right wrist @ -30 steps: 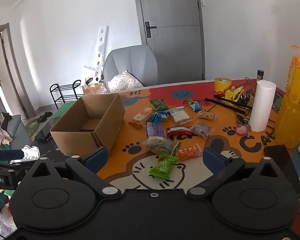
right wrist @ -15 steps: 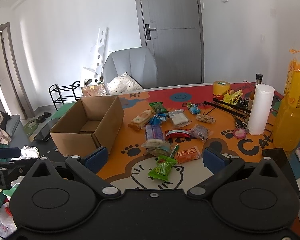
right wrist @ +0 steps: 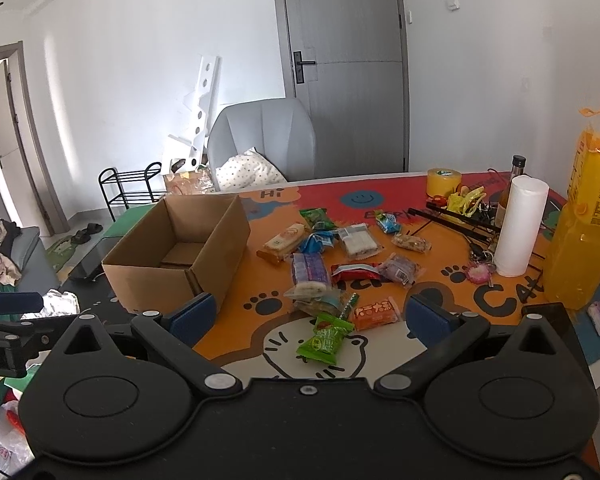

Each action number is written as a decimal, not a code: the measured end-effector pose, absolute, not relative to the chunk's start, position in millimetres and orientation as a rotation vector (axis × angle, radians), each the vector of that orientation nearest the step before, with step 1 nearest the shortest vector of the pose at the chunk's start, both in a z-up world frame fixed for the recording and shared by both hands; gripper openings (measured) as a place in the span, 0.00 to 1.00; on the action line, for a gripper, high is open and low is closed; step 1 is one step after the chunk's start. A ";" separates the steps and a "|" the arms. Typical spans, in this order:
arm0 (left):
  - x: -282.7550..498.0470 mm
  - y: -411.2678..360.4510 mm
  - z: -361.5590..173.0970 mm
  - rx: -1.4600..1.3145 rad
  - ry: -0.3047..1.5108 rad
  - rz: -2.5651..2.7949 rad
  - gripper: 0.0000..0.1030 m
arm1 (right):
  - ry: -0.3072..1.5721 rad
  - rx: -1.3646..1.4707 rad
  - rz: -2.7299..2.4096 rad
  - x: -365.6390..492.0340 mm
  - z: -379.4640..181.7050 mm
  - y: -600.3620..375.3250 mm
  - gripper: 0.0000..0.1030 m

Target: Organize snacks

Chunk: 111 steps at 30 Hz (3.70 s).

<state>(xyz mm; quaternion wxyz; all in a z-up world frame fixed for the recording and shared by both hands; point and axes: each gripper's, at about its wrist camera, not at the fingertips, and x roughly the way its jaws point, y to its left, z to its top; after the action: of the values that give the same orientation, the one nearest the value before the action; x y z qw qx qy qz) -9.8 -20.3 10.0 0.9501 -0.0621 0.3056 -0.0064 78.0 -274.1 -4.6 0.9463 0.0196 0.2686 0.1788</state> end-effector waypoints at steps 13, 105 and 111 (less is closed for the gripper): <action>-10.1 -20.7 10.1 -0.127 0.621 -0.013 1.00 | 0.541 0.043 0.365 76.8 -5.2 -274.1 1.00; 187.3 -77.3 -113.4 -0.247 0.869 -0.174 0.25 | 0.790 0.125 0.413 242.4 -126.2 -299.2 0.78; 187.6 -70.4 -112.3 -0.262 0.854 -0.150 0.25 | 0.803 0.057 0.416 247.3 -130.4 -287.9 0.83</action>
<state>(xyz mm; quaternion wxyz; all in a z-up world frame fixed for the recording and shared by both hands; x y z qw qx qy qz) 187.6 -70.4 -112.3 0.8992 -0.1263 0.4126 -0.0724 247.3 -287.9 -130.4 0.8990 0.0274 0.3881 0.2010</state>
